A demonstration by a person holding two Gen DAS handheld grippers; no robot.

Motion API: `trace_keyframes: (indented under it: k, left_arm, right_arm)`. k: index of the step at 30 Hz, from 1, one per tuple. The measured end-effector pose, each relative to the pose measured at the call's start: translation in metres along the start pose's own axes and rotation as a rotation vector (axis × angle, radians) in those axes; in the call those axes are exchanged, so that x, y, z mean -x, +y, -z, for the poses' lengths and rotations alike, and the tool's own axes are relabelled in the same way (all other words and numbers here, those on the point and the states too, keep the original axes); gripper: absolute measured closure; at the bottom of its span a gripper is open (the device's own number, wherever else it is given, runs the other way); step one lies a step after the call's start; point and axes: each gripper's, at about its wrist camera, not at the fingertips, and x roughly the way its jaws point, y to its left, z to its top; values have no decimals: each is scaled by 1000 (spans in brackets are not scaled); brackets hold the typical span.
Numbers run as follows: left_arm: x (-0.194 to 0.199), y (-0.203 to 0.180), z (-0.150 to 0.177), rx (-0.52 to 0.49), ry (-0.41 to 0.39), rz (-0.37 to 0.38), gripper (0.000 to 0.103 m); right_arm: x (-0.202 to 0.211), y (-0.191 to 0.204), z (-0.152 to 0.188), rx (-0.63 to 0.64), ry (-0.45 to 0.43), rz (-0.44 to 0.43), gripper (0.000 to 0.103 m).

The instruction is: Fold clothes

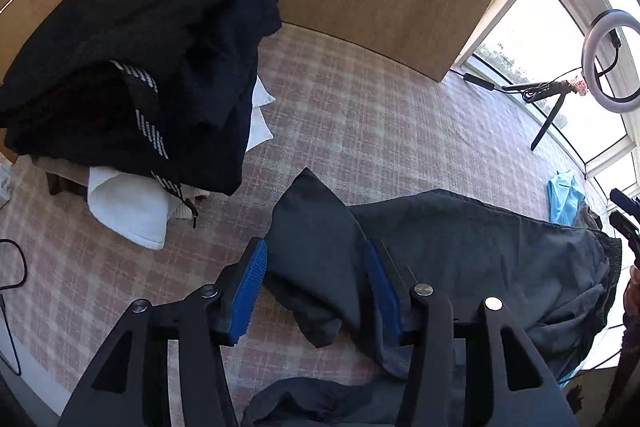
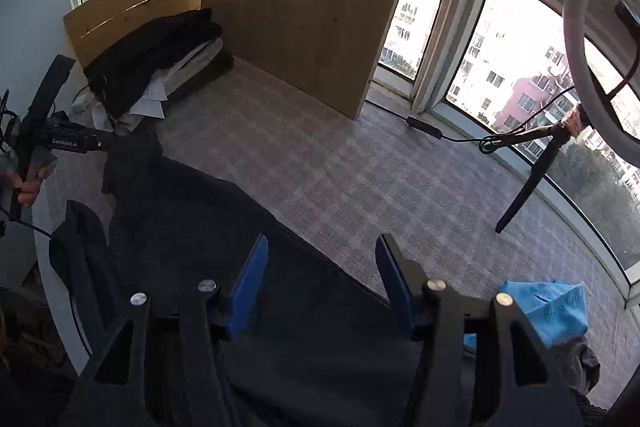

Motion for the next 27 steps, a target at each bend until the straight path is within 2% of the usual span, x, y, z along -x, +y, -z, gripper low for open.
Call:
trace_keyframes:
  k: [2,5,7,8,11,12,13,15,17,19,20,21,22,23,26,27]
  left_arm:
    - [-14,-1,-3,1,19,-3,54]
    - [-31,2,-4,18,19,7,57]
    - [-34,-2,3,22,12,18,72]
    - [-33,-2,8,28,4,45,91]
    - [-16,-3,23,28,-70,91,96]
    - [-10,-4,28,35,-91,107,96]
    - [-4,-3,32,43,-111,123,97]
    - [19,-4,42,71,-176,152,98]
    - [48,-6,66,71,-233,123,98]
    - [77,-7,90,70,-288,90,87]
    - [79,-5,103,43,-259,37,59]
    - [79,-3,118,13,-221,-22,45]
    - [79,0,132,-18,-183,-80,48]
    - [76,7,136,-4,-146,-94,56]
    - [68,27,130,95,-97,-30,59]
    - [65,29,123,103,-113,-27,58]
  right_arm:
    - [-59,33,-21,77,69,-17,48]
    - [-113,60,-29,176,148,-4,47]
    - [-132,63,-31,195,186,-9,47]
    - [-139,62,-31,194,209,-20,47]
    - [-150,59,-27,194,256,-63,49]
    - [-153,60,-24,193,278,-86,66]
    - [-155,60,-21,192,300,-108,100]
    - [-148,64,-16,212,295,-117,101]
    - [-126,68,-11,242,262,-128,101]
    - [-105,61,-3,258,235,-117,101]
    - [-95,58,1,266,222,-111,101]
    - [-85,54,5,274,209,-105,101]
    - [-74,51,9,282,196,-99,101]
    - [-65,47,13,291,184,-92,101]
    - [-75,36,23,339,223,-17,101]
    - [-76,30,23,310,226,-23,101]
